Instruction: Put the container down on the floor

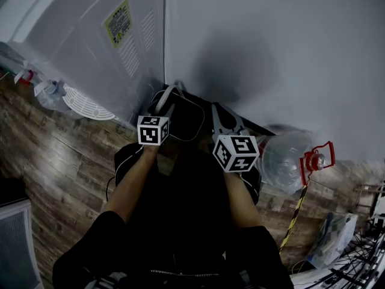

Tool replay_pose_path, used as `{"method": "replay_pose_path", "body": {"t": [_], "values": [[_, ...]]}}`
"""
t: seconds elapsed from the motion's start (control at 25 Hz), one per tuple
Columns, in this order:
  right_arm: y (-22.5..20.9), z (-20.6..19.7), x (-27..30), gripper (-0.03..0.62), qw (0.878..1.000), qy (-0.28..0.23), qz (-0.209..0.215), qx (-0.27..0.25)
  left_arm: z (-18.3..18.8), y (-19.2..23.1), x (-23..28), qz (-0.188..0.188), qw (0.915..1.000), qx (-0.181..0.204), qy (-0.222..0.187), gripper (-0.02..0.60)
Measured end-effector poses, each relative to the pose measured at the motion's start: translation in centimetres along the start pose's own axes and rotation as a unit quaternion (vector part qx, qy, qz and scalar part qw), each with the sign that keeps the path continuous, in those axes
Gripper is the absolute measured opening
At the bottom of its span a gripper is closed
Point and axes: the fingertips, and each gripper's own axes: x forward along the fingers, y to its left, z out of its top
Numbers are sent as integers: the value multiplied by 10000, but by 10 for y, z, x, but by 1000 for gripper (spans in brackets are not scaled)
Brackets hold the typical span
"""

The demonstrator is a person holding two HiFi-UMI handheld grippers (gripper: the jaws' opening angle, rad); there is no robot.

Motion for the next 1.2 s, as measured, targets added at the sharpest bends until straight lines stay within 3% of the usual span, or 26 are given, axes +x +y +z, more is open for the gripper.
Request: {"method": "replay_pose_path", "body": {"t": [0.2, 0.36, 0.72, 1.0, 1.12, 1.2], "values": [[3, 0, -3, 11, 10000, -20, 41, -39, 9, 2, -9, 110, 9997, 69, -217, 238], [2, -2, -3, 11, 10000, 9, 43, -9, 16, -4, -18, 180, 9983, 362, -408, 245], [4, -2, -4, 12, 10000, 24, 84, -3, 34, -27, -39, 444, 9824, 1494, -1033, 244], [6, -3, -2, 12, 9999, 48, 121, -49, 39, -28, -37, 275, 9831, 1414, -1128, 244], [6, -3, -3, 11, 9999, 57, 138, -83, 46, -33, -37, 191, 9815, 1488, -1193, 156], [6, -1, -6, 12, 9998, -8, 166, -87, 50, -35, -37, 146, 9801, 1521, -1265, 64]]}}
